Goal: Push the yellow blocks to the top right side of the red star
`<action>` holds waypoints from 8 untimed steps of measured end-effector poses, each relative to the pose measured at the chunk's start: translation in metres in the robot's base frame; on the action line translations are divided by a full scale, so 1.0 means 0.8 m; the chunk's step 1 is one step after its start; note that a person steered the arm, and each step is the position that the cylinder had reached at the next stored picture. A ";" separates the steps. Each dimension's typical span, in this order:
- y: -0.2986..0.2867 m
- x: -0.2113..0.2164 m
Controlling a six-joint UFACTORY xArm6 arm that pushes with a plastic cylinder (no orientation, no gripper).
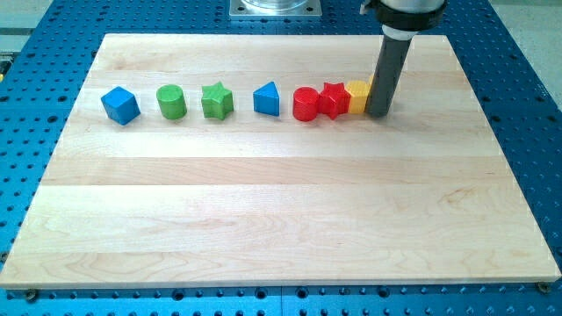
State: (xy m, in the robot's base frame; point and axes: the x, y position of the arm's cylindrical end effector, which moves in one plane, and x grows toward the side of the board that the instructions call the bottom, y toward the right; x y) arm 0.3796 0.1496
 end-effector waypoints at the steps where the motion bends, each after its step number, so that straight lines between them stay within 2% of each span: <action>1: -0.012 0.041; 2: -0.071 0.005; 3: -0.058 -0.045; 4: 0.001 -0.076; 5: 0.007 -0.034; 6: 0.082 -0.010; 7: 0.111 -0.035; 8: 0.062 -0.065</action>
